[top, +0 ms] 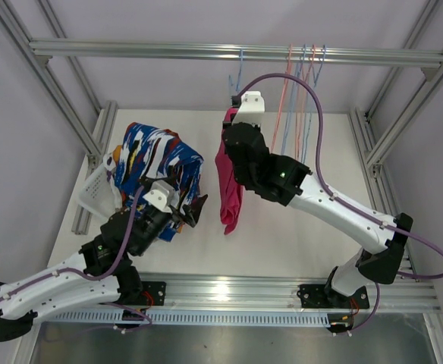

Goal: Remove the trousers from the hanger
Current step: Pick up the hanger from the clothesline, then remove the trousers from the hanger, then place the trousers in the bin.

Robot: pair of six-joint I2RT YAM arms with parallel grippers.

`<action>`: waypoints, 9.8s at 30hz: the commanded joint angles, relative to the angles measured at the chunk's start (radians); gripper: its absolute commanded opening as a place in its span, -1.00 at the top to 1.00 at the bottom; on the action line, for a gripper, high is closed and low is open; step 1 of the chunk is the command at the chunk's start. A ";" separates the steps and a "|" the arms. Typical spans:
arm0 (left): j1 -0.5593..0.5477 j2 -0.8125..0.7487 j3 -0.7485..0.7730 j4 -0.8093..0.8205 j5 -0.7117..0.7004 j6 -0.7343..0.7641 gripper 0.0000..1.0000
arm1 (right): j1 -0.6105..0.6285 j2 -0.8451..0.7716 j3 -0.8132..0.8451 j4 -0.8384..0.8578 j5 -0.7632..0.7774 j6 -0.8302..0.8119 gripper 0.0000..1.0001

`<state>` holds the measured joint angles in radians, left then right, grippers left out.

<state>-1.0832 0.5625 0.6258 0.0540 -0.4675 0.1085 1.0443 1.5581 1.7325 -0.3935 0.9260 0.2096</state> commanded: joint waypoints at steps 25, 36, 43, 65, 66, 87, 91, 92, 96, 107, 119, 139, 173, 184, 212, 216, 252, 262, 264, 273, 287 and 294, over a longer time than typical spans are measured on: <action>-0.161 0.218 -0.009 0.178 -0.031 0.063 -0.99 | 0.183 -0.168 -0.246 0.143 0.128 0.297 1.00; -0.162 0.218 -0.009 0.176 -0.025 0.057 -0.99 | 0.195 -0.174 -0.294 0.147 0.125 0.332 1.00; -0.164 0.205 -0.006 0.165 0.004 0.037 -0.99 | 0.194 -0.181 -0.318 0.160 0.128 0.338 1.00; -0.165 0.249 0.020 0.147 -0.020 0.014 -0.99 | 0.203 -0.165 -0.323 0.179 0.093 0.372 1.00; -0.165 0.254 0.020 0.145 -0.035 0.016 -0.99 | 0.207 -0.170 -0.324 0.176 0.096 0.372 1.00; -0.165 0.315 0.048 0.126 -0.132 0.108 -0.99 | 0.276 -0.346 -0.426 0.091 0.126 0.409 1.00; -0.165 0.318 0.049 0.121 -0.134 0.109 -0.99 | 0.275 -0.355 -0.429 0.074 0.137 0.410 1.00; -0.165 0.324 0.049 0.122 -0.138 0.111 -0.99 | 0.275 -0.357 -0.432 0.076 0.125 0.415 1.00; -0.165 0.346 0.048 0.135 -0.166 0.120 -0.99 | 0.283 -0.371 -0.450 0.088 0.085 0.432 1.00; -0.165 0.392 0.051 0.188 -0.281 0.111 -0.99 | 0.316 -0.359 -0.467 0.133 0.008 0.471 1.00; -0.184 0.355 0.058 0.165 -0.381 0.022 -0.99 | 0.322 -0.279 -0.424 0.226 0.037 0.533 1.00; -0.218 0.534 -0.023 0.544 -0.618 -0.101 -0.99 | 0.322 -0.377 -0.461 0.173 0.025 0.655 1.00; -0.259 0.758 -0.086 0.850 -0.548 -0.257 -0.99 | 0.227 -0.510 -0.614 0.177 -0.121 0.771 1.00; -0.259 0.869 -0.071 1.079 -0.531 -0.112 -0.31 | 0.227 -0.540 -0.643 0.173 -0.168 0.791 1.00; -0.259 0.478 0.164 0.496 -0.364 -0.058 0.99 | 0.146 -0.685 -0.910 0.191 -0.162 0.843 1.00; -0.259 0.416 0.244 0.371 -0.359 -0.018 0.99 | 0.108 -0.644 -0.944 0.240 -0.210 0.849 1.00; -0.259 -0.114 0.598 0.264 -0.414 0.310 0.99 | 0.000 -0.492 -1.105 0.358 -0.322 0.832 1.00; -0.254 -0.228 0.526 0.401 -0.526 0.503 0.99 | -0.012 -0.444 -1.101 0.383 -0.349 0.821 1.00; -0.242 -0.243 0.477 0.506 -0.548 0.591 0.99 | -0.012 -0.437 -1.100 0.381 -0.352 0.821 1.00; -0.087 -0.268 0.359 0.691 -0.635 0.735 0.99 | -0.012 -0.423 -1.104 0.381 -0.357 0.823 1.00; 0.351 -0.248 0.233 0.160 -0.669 0.134 0.99 | -0.027 -0.469 -1.136 0.372 -0.339 0.812 1.00; 0.483 -0.178 0.172 0.067 -0.651 -0.036 0.99 | -0.053 -0.509 -1.163 0.363 -0.342 0.806 1.00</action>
<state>-0.6502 0.3435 0.8135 0.1566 -1.2144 0.2234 1.0042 1.0801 0.5800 -0.0338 0.5591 1.0161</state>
